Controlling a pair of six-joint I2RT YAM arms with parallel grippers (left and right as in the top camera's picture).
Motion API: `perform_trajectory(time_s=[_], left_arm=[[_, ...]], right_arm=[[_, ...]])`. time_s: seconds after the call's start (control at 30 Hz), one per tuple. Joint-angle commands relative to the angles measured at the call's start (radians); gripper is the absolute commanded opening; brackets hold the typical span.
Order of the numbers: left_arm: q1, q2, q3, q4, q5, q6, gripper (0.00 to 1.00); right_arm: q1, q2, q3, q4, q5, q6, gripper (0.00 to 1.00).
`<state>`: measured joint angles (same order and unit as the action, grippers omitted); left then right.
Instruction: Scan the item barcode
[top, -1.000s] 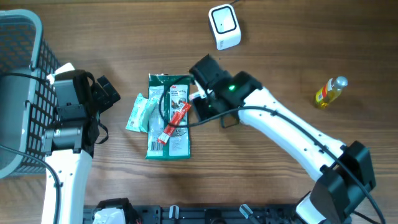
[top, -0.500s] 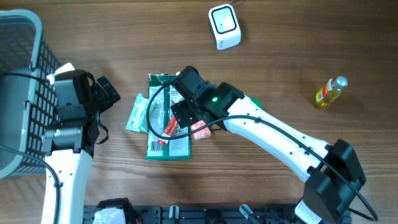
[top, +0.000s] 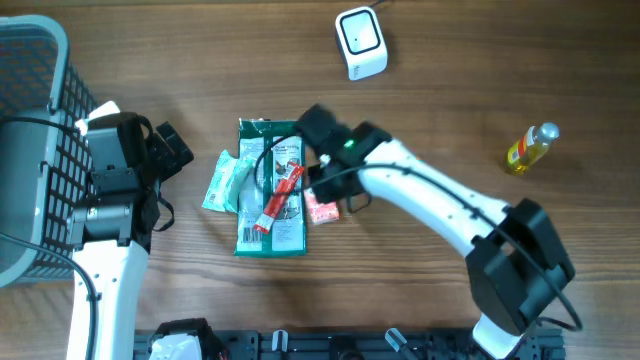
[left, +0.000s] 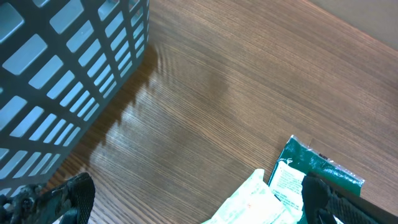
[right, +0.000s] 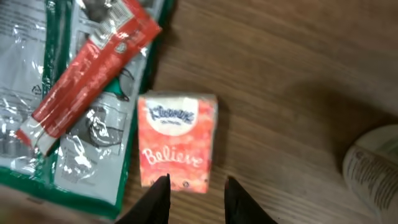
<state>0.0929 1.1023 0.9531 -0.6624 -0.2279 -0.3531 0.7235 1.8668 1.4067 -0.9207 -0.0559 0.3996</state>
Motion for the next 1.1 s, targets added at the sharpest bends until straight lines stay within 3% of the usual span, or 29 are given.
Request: perform_trajectory(time_s=[0.0, 0.57, 0.6, 0.67, 0.7, 0.97, 1.07], left_arm=[[0.004, -0.002, 0.008, 0.000, -0.013, 0.009, 1.00], [0.004, -0.002, 0.008, 0.000, -0.013, 0.009, 1.00], [0.004, -0.002, 0.008, 0.000, -0.013, 0.009, 1.00], [0.004, -0.002, 0.008, 0.000, -0.013, 0.009, 1.00], [0.004, -0.002, 0.008, 0.000, -0.013, 0.009, 1.00], [0.003, -0.002, 0.008, 0.000, -0.013, 0.009, 1.00], [0.004, -0.002, 0.008, 0.000, -0.013, 0.009, 1.00]], right_arm=[[-0.047, 0.023, -0.008, -0.007, -0.170, -0.034, 0.33], [-0.047, 0.211, -0.016, 0.025, -0.171, -0.030, 0.31], [-0.047, 0.211, -0.027, 0.030, -0.171, -0.031, 0.27], [-0.048, 0.211, -0.026, 0.026, -0.171, -0.032, 0.04], [-0.051, 0.204, -0.023, 0.018, -0.171, -0.033, 0.04], [-0.046, -0.127, 0.020, -0.069, 0.227, -0.034, 0.04], [-0.014, -0.147, 0.019, -0.093, 0.355, -0.032, 0.04]])
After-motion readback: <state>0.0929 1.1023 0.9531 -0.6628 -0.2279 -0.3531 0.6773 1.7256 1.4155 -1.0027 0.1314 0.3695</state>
